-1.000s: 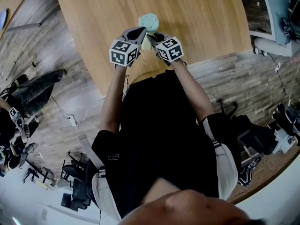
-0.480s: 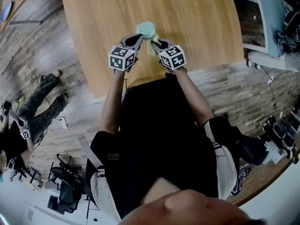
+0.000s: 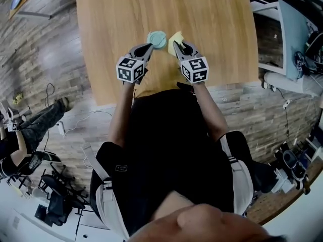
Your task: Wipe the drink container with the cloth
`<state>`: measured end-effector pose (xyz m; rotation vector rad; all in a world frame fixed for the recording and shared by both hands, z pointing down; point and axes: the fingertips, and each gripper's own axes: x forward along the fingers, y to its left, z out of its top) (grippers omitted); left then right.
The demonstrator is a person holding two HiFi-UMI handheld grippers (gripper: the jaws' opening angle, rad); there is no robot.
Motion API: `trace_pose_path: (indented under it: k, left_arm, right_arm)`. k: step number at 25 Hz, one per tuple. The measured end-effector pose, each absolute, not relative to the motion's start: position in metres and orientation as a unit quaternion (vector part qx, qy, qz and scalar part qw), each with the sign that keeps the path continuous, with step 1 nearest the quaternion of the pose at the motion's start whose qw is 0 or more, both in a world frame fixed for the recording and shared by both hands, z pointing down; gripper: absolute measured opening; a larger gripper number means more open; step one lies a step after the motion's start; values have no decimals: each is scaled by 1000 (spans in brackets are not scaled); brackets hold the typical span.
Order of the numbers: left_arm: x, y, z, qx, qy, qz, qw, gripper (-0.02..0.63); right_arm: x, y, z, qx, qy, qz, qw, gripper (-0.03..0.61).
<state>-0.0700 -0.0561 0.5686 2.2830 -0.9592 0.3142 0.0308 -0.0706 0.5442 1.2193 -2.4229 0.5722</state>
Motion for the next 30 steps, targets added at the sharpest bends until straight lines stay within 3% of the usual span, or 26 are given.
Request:
trace_pose_path:
  k: [3,8,16,30]
  left_arm:
    - [-73,-56,547,864,-395,94,297,23]
    - [-98,-61,489,854,-487,65,172,23]
    - [-130,-42,407,819,-567,-19,83,23]
    - [-110,-34,425,834,-544,4,90,23]
  right_arm:
    - [36,-81,515,447,-863,187,140,43]
    - [32,-94,472,460,-868,170,75,43]
    - [32,-81,423,468,-876,107,47,43]
    - [19,-63,434,463,-878,108,58,42]
